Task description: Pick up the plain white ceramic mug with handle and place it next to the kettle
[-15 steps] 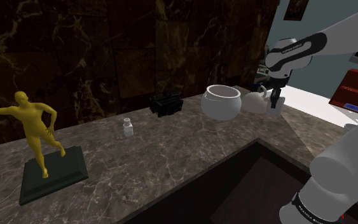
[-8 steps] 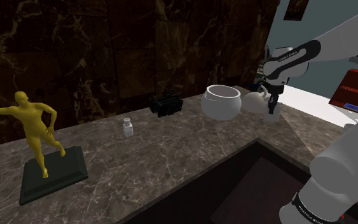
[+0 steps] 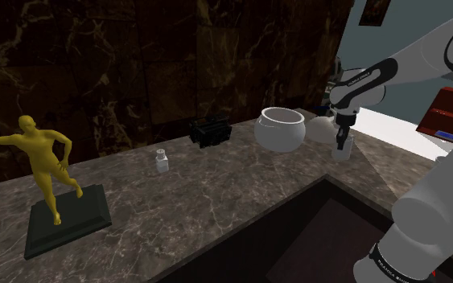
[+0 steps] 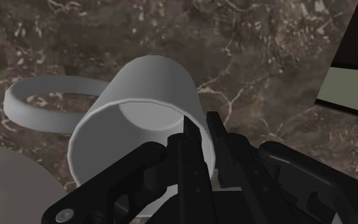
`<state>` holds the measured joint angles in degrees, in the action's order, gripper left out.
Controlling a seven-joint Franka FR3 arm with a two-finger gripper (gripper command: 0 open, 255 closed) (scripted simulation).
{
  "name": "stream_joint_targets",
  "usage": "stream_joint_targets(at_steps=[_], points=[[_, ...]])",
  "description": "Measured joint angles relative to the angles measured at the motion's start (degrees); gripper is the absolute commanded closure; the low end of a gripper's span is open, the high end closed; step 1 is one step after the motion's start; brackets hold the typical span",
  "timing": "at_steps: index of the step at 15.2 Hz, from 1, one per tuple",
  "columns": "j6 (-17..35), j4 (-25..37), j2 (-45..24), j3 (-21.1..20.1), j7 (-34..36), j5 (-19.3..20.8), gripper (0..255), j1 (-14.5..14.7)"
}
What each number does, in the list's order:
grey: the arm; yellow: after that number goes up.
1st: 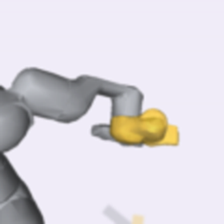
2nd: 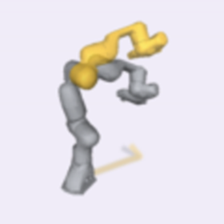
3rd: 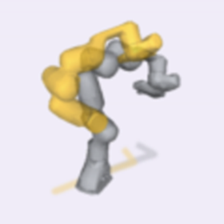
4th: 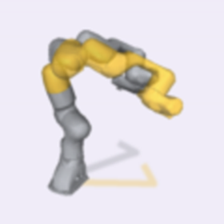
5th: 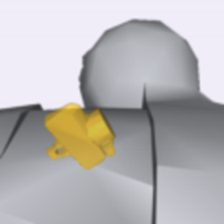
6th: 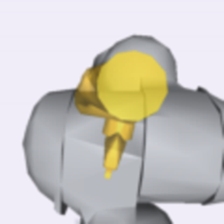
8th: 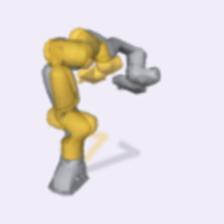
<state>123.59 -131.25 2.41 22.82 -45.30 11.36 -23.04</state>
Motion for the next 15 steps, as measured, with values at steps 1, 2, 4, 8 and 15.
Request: stream_joint_targets(at_steps=[1, 2, 4, 8, 15], points=[[0.09, -0.05, -0.03, 0.01, -0.01, 0.00, 255, -0.01], [0.13, -0.07, -0.05, 0.02, -0.01, 0.00, 255, -0.01], [0.16, -0.09, -0.05, 0.02, -0.01, 0.00, 255, -0.01], [0.17, -0.09, -0.05, 0.02, -0.01, 0.00, 0, -0.01], [-5.52, 3.49, 2.15, -0.59, 0.28, 0.14, 0, 0.44]])
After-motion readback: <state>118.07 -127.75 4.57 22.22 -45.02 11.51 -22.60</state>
